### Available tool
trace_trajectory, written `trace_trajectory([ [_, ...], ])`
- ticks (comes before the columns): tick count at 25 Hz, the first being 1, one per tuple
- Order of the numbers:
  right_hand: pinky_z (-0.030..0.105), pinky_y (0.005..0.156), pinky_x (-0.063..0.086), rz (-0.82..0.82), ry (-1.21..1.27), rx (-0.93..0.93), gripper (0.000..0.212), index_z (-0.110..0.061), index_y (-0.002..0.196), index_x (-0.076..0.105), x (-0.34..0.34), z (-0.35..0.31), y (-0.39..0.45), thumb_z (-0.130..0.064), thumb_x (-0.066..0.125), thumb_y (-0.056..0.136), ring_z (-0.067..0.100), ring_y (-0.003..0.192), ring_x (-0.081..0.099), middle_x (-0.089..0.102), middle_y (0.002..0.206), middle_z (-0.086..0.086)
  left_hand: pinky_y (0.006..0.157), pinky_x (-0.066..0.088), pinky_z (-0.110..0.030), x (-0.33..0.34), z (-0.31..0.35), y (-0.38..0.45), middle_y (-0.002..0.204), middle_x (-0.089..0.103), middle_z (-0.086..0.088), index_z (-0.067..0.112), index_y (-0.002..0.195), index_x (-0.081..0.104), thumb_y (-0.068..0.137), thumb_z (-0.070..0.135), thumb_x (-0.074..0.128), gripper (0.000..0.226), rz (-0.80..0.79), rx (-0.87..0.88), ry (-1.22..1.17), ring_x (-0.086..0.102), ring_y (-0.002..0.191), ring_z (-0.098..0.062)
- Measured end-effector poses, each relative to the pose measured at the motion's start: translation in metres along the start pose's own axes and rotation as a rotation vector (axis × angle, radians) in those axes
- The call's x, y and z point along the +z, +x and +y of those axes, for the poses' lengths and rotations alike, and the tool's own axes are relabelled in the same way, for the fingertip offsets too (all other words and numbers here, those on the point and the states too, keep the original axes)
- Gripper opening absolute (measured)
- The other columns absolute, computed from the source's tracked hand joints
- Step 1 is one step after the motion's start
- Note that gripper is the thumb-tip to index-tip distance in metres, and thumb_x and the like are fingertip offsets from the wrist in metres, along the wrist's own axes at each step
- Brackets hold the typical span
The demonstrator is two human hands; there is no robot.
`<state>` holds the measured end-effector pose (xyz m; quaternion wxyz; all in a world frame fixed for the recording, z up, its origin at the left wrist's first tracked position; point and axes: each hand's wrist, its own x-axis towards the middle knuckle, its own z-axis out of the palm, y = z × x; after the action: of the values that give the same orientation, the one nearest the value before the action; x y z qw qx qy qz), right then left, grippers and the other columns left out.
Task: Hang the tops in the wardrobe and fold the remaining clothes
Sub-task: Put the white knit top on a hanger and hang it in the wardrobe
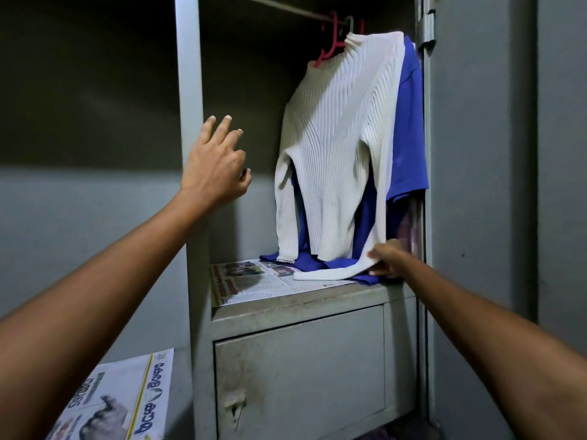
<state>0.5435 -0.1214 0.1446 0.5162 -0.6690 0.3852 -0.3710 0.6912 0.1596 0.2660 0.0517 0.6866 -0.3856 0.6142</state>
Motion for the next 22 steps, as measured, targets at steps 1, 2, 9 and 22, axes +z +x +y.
trace_trajectory([
  [1,0.024,0.027,0.043,0.032,-0.030,0.021,0.013,0.008,0.097,0.052,-0.006,0.006,0.006,0.006,0.058,0.086,0.027,0.048,0.056,0.054,0.075,0.017,0.116,0.006,-0.046,0.002,0.000,0.000,0.142,0.043,-0.018,0.002,0.094,0.070,0.090,0.035,0.051,0.038,0.005,0.004,0.001,0.023,0.141,-0.033],
  [2,0.024,0.027,0.042,0.052,-0.040,0.027,0.017,0.010,0.096,0.052,-0.010,0.010,0.011,0.007,0.062,0.083,0.027,0.051,0.055,0.053,0.075,0.018,0.115,0.007,-0.046,0.003,0.000,0.000,0.141,0.045,-0.018,0.003,0.093,0.070,0.091,0.035,0.050,0.038,0.011,0.007,0.004,0.025,0.140,-0.033],
  [9,0.023,0.037,0.041,0.189,-0.211,-0.063,0.032,0.000,0.068,0.054,-0.004,0.028,0.011,-0.016,0.081,0.071,0.016,0.043,0.051,0.060,0.065,0.013,0.115,0.013,-0.046,0.006,0.000,0.000,0.127,0.057,-0.018,0.003,0.095,0.070,0.090,0.038,0.048,0.042,-0.035,0.019,0.092,0.033,0.136,-0.033],
  [22,0.037,0.078,0.049,0.356,-0.120,-0.357,0.017,-0.011,0.090,0.059,0.013,0.101,-0.127,-0.019,0.068,0.079,0.028,0.082,0.059,0.059,0.088,0.010,0.095,0.035,-0.031,-0.010,0.143,-0.127,0.129,0.053,-0.007,0.009,0.113,0.057,0.084,0.020,0.061,0.031,-0.420,-0.105,-0.936,0.049,0.118,-0.024],
])
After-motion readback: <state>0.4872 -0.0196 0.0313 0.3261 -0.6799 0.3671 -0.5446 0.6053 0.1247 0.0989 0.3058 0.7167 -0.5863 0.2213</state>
